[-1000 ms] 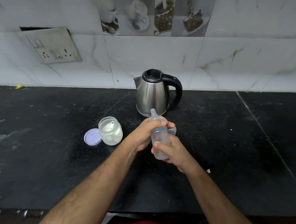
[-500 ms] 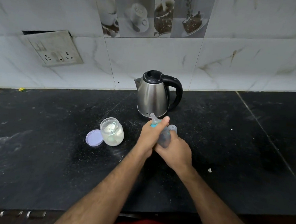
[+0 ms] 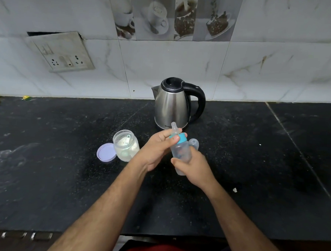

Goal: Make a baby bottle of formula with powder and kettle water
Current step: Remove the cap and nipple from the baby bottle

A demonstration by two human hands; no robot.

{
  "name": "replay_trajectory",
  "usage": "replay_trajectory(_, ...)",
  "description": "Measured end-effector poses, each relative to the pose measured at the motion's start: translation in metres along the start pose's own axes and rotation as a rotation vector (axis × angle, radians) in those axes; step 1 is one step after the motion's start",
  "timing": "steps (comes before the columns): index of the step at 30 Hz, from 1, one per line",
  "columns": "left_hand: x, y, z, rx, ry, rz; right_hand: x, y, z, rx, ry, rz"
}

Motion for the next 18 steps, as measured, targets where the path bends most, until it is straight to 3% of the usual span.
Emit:
replay_trajectory(3,0.004,0.009,0.0,0.051,-0.222,0.065,0.002,-0.001,-0.005,-0.007,-0.246,-0.452)
replay_trajectory(6,0.01,0.013,0.0,0.026,-0.363,0.089,0.008,-0.002,-0.005,-0.022,-0.212,-0.431)
replay_trajectory(10,0.011,0.012,0.001,-0.013,-0.219,0.102,0.01,-0.004,-0.006,0.027,-0.151,-0.297)
replay_trajectory(15,0.004,0.013,-0.006,-0.037,-0.018,-0.045,0.001,-0.007,-0.005,0.073,-0.142,-0.276)
replay_trajectory(18,-0.002,0.015,-0.01,-0.004,-0.005,-0.025,-0.004,-0.009,-0.005,0.075,-0.133,-0.272)
Point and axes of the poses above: each hand's wrist, its own z-axis towards the middle knuckle, its own x-axis out of the palm, y = z × x, the point moved 3 cm from there along z, towards the middle knuckle, and after that the axes turned 4 degrees about -y, right-handed, at the moved point
